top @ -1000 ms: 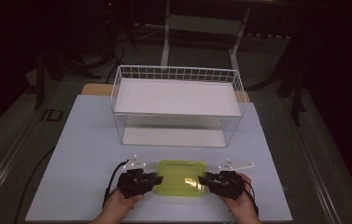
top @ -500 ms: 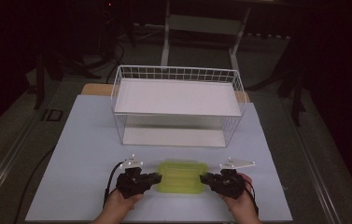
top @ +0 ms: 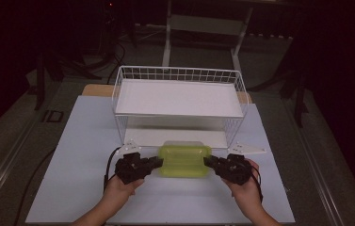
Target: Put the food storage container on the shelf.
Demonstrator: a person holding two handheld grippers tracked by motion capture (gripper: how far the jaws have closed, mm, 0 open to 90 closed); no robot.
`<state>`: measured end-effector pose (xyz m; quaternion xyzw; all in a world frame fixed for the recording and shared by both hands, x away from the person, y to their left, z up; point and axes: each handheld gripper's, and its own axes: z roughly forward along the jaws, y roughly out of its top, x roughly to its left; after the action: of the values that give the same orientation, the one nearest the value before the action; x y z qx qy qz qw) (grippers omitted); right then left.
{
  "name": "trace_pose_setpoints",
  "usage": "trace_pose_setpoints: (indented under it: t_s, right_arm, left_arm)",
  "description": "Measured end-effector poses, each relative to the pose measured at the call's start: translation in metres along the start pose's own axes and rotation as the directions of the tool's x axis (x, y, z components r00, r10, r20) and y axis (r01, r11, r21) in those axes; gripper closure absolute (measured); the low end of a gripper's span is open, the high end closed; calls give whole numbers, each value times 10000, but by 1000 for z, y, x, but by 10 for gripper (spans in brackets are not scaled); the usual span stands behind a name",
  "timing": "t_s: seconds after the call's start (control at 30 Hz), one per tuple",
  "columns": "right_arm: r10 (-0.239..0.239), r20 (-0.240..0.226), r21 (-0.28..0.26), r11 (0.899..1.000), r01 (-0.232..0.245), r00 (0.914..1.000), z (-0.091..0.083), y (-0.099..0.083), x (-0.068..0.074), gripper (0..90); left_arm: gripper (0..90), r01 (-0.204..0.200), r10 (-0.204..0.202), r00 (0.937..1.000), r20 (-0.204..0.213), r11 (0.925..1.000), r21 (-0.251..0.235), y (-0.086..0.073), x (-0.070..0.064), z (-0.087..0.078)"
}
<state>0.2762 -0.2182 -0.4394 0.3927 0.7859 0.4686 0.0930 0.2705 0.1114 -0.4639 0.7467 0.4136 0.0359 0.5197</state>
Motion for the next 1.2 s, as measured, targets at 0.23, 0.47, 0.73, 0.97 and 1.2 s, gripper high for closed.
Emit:
trace_pose_setpoints:
  t_s: [0.23,0.47,0.73,0.97,1.2]
  right_arm:
    - [153,152,-182,9997,-150,9998,11,17,-7,794]
    - [558,344,183,9982,-564,9979,36,16,-20,793]
    - [903,440,382,9950,-920,9949,58,12,-33,793]
    - [1023,529,405,9937,-1045,9933,67,10,-40,792]
    - [807,730,303,9961,-831,9941,76,13,-48,787]
  left_arm:
    - [807,-14,13,9998,-213,10000,-34,14,13,5]
    - [806,287,-272,9983,-510,9992,293,12,37,24]
    - [805,532,-498,9961,-725,9976,452,11,52,38]
    - [804,763,-723,9946,-745,9957,522,9,62,48]
    - [804,682,-639,9936,-929,9967,436,12,67,55]
